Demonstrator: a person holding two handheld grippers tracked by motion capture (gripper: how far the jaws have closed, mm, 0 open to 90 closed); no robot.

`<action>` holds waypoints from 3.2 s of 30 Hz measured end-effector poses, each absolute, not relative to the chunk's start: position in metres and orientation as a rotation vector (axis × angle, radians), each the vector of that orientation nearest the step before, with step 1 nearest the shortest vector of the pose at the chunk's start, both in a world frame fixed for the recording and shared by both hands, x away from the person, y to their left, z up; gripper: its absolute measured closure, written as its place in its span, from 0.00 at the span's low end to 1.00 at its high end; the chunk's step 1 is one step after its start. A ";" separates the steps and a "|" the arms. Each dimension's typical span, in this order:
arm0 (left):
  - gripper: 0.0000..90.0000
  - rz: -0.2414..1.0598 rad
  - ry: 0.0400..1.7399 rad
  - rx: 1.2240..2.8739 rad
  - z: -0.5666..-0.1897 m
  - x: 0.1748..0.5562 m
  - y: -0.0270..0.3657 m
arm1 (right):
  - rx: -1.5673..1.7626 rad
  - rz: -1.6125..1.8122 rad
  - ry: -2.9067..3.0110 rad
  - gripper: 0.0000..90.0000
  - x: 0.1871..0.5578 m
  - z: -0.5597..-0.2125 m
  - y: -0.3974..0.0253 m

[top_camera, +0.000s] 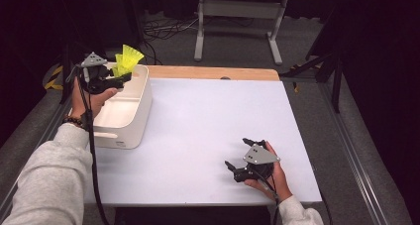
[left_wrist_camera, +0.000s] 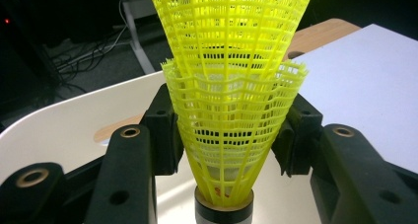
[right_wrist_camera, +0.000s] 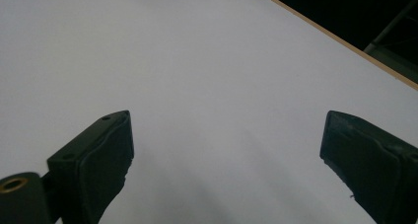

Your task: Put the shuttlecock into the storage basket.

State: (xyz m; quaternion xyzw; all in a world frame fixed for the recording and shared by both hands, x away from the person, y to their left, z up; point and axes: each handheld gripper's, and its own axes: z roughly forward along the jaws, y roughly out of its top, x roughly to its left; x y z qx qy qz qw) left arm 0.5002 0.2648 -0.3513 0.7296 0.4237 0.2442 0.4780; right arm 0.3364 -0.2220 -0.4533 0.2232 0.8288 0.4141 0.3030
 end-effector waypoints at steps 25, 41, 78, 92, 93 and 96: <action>0.59 0.554 1.141 1.963 -0.367 0.526 0.265 | 0.589 1.091 2.218 0.08 0.339 -0.457 -0.221; 0.51 0.519 1.171 2.052 -0.373 0.531 0.258 | 0.582 1.084 2.225 0.08 0.339 -0.457 -0.219; 0.18 0.628 1.175 2.017 -0.366 0.525 0.255 | 0.577 1.080 2.233 0.07 0.340 -0.457 -0.218; 0.15 0.764 1.012 1.974 -0.342 0.503 0.249 | 0.575 1.078 2.228 0.07 0.339 -0.455 -0.219; 0.16 0.775 1.005 1.967 -0.341 0.501 0.249 | 0.574 1.078 2.227 0.07 0.338 -0.455 -0.219; 0.16 0.791 0.972 1.944 -0.337 0.494 0.248 | 0.574 1.080 2.226 0.07 0.338 -0.454 -0.219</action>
